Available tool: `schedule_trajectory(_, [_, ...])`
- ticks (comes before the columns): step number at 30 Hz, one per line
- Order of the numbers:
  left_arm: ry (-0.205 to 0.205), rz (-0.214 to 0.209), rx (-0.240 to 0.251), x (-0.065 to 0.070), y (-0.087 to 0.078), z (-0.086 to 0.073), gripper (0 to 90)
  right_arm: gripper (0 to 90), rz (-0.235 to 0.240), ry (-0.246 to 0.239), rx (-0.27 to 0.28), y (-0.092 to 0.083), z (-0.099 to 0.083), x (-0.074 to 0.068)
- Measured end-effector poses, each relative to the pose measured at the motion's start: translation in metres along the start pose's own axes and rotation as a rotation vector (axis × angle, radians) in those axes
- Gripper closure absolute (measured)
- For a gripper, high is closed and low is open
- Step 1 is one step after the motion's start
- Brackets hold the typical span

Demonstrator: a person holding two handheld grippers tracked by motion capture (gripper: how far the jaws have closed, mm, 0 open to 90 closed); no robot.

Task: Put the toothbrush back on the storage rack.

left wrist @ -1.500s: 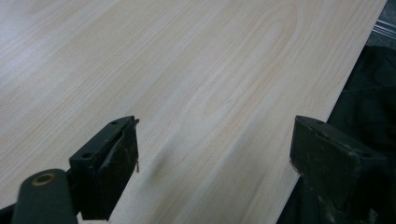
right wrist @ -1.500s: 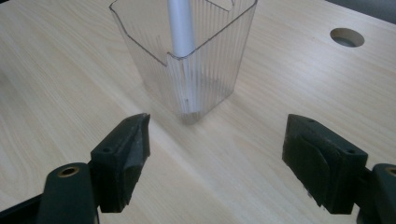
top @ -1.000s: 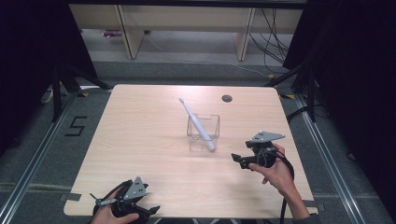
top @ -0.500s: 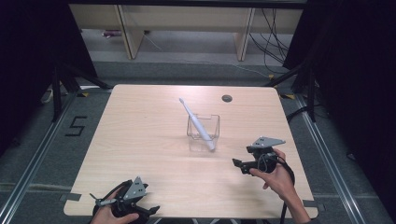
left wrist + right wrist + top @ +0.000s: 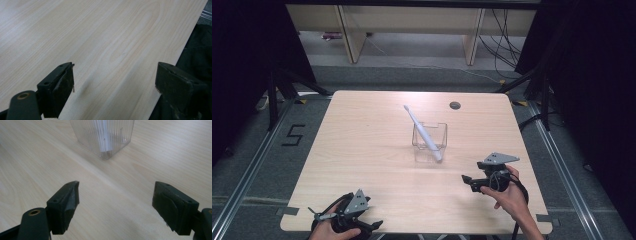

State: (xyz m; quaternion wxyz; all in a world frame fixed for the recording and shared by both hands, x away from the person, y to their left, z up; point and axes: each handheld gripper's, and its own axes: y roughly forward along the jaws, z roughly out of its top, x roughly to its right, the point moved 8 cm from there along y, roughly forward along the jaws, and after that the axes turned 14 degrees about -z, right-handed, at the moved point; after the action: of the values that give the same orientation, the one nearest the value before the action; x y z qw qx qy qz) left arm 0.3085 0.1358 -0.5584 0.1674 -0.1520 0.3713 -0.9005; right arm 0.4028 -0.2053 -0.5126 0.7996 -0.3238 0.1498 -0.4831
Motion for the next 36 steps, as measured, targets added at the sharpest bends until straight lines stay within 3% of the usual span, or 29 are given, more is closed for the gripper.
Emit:
schedule_trajectory(2, [-0.017, 0.000, 0.004, 0.001, 0.001, 0.000, 14.8, 22.1, -0.005, -0.008, 0.004, 0.000, -0.002, 0.001])
schedule_trajectory(5, [0.002, 0.002, -0.001, 0.000, 0.000, 0.000, 14.8, 22.0, -0.002, 0.001, -0.003, 0.000, -0.005, 0.000])
schedule_trajectory(13, [-0.005, 0.004, 0.001, 0.000, 0.001, 0.000, 14.8, 21.6, -0.005, -0.002, -0.006, -0.002, -0.020, -0.001])
schedule_trajectory(17, [-0.006, 0.005, -0.003, -0.001, 0.001, -0.001, 14.8, 20.6, -0.001, -0.024, -0.028, -0.006, -0.030, -0.007])
schedule_trajectory(18, [-0.008, 0.005, -0.001, -0.001, 0.001, -0.001, 14.8, 20.6, -0.011, -0.061, -0.018, -0.006, -0.030, -0.005])
schedule_trajectory(21, [-0.007, 0.005, -0.002, -0.001, 0.001, -0.001, 14.8, 20.6, 0.002, -0.044, -0.027, -0.010, -0.031, -0.010])
schedule_trajectory(22, [-0.008, 0.005, -0.001, -0.001, 0.001, -0.001, 14.8, 20.6, -0.002, -0.067, -0.010, -0.011, -0.031, -0.009])
schedule_trajectory(24, [-0.009, 0.006, 0.000, -0.001, 0.001, -0.001, 14.8, 20.5, 0.002, -0.049, -0.027, -0.014, -0.032, -0.011])
schedule_trajectory(27, [-0.008, 0.006, 0.000, -0.001, 0.001, -0.001, 14.8, 20.5, -0.002, -0.064, -0.021, -0.014, -0.034, -0.010])
schedule_trajectory(28, [-0.008, 0.006, 0.000, -0.001, 0.001, -0.001, 14.8, 20.4, 0.000, -0.042, -0.033, -0.016, -0.037, -0.013])
schedule_trajectory(29, [-0.008, 0.006, 0.000, -0.001, 0.001, -0.001, 14.7, 20.3, -0.002, -0.079, -0.009, -0.014, -0.037, -0.010])
schedule_trajectory(36, [-0.007, 0.006, -0.002, -0.001, 0.000, -0.001, 14.8, 19.8, 0.026, -0.086, -0.005, -0.020, -0.043, -0.017])
